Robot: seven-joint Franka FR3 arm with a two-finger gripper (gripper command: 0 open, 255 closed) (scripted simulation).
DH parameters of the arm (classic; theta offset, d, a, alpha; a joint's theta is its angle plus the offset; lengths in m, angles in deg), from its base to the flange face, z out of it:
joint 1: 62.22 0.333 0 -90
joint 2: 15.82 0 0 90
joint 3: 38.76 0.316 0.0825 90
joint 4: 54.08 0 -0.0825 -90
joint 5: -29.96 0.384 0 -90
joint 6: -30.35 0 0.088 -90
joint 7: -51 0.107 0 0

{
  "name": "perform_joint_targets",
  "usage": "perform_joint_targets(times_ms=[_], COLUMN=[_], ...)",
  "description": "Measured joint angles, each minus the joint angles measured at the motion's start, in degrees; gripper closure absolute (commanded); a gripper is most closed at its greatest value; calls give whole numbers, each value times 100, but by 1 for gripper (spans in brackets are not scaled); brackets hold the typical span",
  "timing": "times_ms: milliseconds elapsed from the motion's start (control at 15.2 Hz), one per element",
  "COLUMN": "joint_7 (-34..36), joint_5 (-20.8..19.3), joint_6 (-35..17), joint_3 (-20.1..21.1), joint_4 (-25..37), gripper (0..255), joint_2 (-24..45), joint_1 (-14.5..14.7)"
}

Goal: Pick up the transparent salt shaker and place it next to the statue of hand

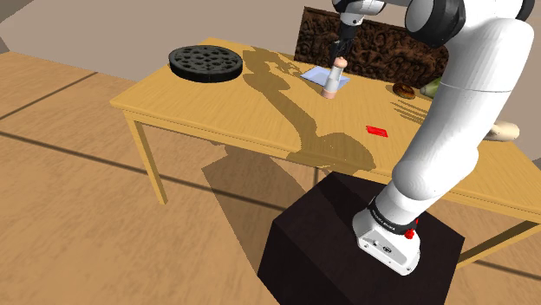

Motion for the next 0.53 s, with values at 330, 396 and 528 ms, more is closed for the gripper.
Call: perform_joint_targets(times_ms=[330,396,528], joint_7=[0,4,-2], joint_5=[0,-2,-5], joint_6=[0,42,158], joint_3=[0,0,-7], joint_4=[0,40,151], gripper=[255,255,255], joint_2=[0,2,-2], joint_1=[0,0,-12])
